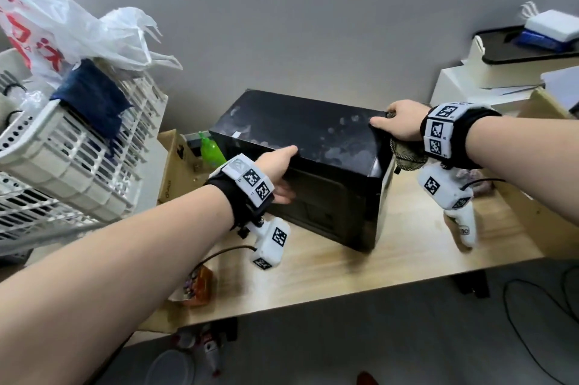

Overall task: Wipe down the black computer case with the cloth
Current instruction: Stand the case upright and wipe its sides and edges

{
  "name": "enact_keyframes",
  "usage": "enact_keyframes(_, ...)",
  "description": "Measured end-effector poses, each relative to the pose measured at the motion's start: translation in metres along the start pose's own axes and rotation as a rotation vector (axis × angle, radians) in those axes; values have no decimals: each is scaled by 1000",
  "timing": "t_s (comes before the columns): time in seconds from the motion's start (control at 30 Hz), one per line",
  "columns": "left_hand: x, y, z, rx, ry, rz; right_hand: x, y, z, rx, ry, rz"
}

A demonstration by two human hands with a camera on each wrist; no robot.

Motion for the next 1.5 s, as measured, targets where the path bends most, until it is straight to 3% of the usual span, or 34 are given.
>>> enact_keyframes(0.07,4,21,4,15,12,-87,3,-1,0,-6,8,11)
enact_keyframes(0.43,-10,12,14,-24,41,12,24,-6,0,48,83,-7)
enact_keyframes(0.73,-23,-22,27,-142,127,106,64,7,-26,93,27,-206)
enact_keyframes(0.9,-31,-66,21,-491,183,177,85,42,-61,-6,-55,-354)
enact_keyframes(1.1,-15,-80,9,-422,130,87,79,52,-66,-190,-28,-676)
enact_keyframes(1.17,-8,-71,18,-528,153,99,69,44,-58,-263,34,-719)
enact_keyframes(1.27,4,-50,29,-836,207,169,21,42,-33,-325,109,-598)
enact_keyframes(1.33,14,-31,35,-924,231,146,-5,45,-20,-329,119,-454)
enact_keyframes(1.43,10,-3,38,-1040,213,67,25,38,-16,-353,157,-329)
enact_keyframes(1.5,6,10,40,-1074,215,92,31,49,-10,-435,194,-320)
Point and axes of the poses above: each hand's wrist, its own x-axis away from the middle knuckle, its own y-axis out of the palm, z = x × y, the point moved 3 cm from there along -x, towards the middle knuckle, and after that the axes turned 10 degrees about y, right-handed, at the moved point
